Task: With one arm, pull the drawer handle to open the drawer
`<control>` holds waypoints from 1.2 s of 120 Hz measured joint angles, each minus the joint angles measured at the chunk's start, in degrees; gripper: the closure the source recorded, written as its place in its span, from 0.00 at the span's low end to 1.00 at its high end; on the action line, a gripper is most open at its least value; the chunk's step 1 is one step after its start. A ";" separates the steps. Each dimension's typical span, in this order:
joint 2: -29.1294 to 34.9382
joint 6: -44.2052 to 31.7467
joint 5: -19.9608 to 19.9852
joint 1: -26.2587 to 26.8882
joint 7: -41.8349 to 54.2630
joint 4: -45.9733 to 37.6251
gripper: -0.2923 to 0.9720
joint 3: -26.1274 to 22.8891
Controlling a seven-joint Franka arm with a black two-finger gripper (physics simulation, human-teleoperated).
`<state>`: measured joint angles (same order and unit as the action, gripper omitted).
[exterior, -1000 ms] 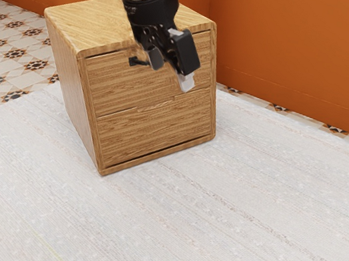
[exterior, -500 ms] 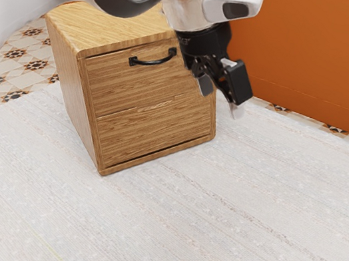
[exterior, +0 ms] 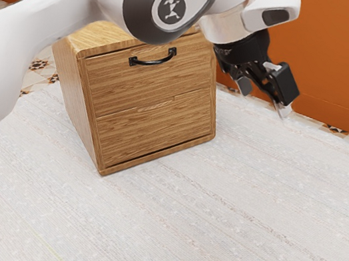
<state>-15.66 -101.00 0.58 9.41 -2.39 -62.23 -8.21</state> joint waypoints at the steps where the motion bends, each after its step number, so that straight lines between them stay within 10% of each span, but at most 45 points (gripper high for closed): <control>1: -0.03 -0.22 -0.46 0.00 -0.09 0.01 0.24 0.02; 41: 1.55 2.35 -16.16 -0.44 -2.15 -0.96 0.23 1.30; 96: 2.61 11.47 -20.90 0.06 1.78 -1.20 0.23 -0.83; 144: -6.69 2.50 -23.84 1.22 7.44 5.81 0.23 1.13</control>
<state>-22.36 -98.49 -23.25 10.62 5.04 -56.42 -7.08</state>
